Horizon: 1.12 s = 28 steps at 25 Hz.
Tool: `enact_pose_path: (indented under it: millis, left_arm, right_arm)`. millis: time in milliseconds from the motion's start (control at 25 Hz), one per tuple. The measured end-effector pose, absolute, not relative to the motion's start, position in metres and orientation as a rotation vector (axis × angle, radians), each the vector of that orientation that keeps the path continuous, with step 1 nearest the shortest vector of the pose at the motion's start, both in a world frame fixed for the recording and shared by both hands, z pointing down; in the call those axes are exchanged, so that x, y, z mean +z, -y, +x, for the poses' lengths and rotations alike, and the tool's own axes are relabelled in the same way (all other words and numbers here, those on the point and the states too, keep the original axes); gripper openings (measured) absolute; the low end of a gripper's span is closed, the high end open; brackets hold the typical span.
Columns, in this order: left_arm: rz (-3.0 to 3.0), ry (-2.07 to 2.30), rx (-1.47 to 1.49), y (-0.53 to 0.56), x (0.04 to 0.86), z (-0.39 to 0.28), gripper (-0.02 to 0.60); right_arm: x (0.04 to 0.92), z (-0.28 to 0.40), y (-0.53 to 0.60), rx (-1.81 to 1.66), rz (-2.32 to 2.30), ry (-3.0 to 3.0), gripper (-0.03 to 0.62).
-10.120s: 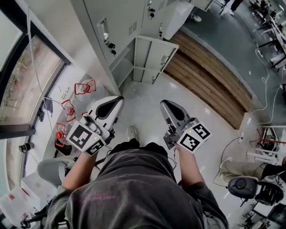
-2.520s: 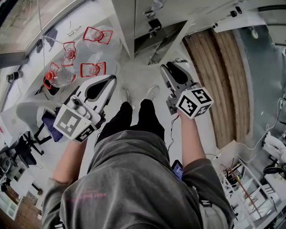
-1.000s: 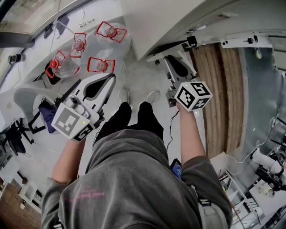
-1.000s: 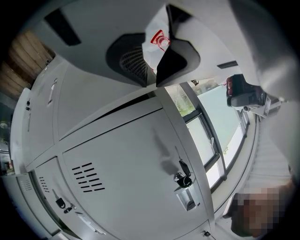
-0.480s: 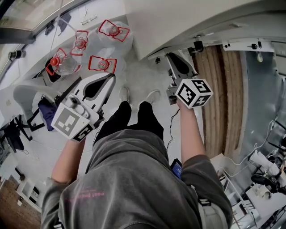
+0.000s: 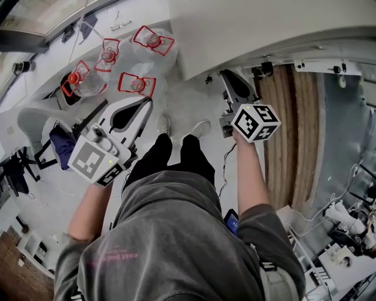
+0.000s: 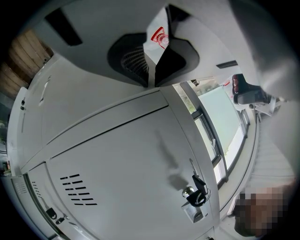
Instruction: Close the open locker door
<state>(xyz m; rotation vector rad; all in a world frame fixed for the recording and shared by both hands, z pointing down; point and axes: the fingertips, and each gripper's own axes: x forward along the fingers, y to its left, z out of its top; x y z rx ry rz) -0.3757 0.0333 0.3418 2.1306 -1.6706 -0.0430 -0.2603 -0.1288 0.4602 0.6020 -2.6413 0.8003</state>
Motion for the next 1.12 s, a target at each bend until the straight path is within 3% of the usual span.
enact_pose_path:
  millis: [720,1120]
  left_arm:
    - [2.133,1.667,-0.056,-0.036,0.339,-0.379,0.011]
    - [2.242,1.501,-0.024,-0.029,0.347,-0.344,0.011]
  right_arm:
    - [0.458,-0.264,0.129,0.787,0.614,2.636,0.048]
    - [0.458,-0.208,0.107,0.817,0.783,2.612,0.048]
